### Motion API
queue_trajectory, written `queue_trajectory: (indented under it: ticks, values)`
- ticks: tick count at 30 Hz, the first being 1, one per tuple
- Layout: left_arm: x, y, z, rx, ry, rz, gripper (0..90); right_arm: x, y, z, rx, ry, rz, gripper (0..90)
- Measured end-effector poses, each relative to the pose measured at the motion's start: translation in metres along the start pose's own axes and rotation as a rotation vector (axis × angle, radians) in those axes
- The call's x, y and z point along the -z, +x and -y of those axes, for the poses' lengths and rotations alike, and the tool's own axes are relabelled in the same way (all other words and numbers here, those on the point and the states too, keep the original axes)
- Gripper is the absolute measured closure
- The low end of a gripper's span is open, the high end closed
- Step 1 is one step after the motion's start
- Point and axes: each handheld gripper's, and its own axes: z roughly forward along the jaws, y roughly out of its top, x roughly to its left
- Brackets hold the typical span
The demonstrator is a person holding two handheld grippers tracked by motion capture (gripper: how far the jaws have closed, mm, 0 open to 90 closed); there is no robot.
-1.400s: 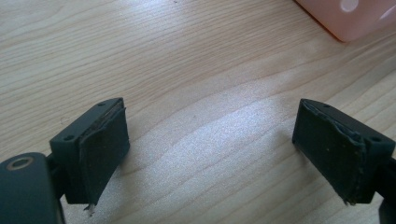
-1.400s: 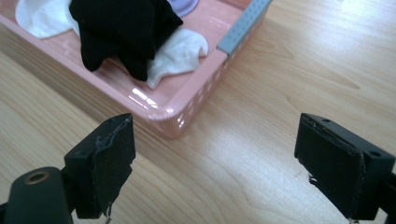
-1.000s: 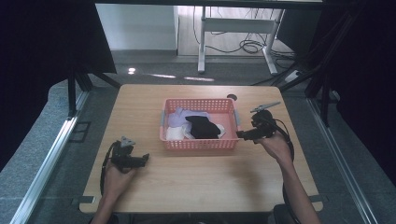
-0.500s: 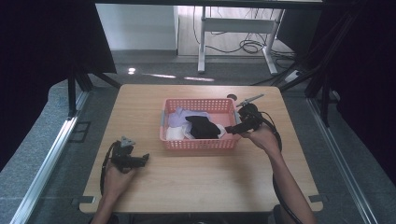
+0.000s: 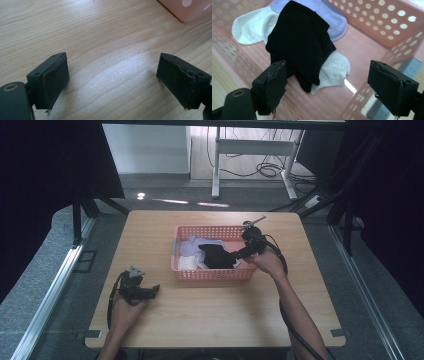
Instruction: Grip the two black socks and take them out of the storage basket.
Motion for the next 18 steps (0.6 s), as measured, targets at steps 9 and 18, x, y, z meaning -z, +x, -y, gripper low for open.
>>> queue_trajectory:
  ticks: [9,18]
  values:
    - [0.000,0.000,0.000,-0.001,0.000,0.000,10.4,-0.021,0.006,-0.014,0.016,0.018,-0.022,19.5]
    - [0.000,0.000,0.000,-0.001,0.001,-0.001,10.4,-0.051,0.020,-0.026,0.046,0.084,-0.058,23.1]
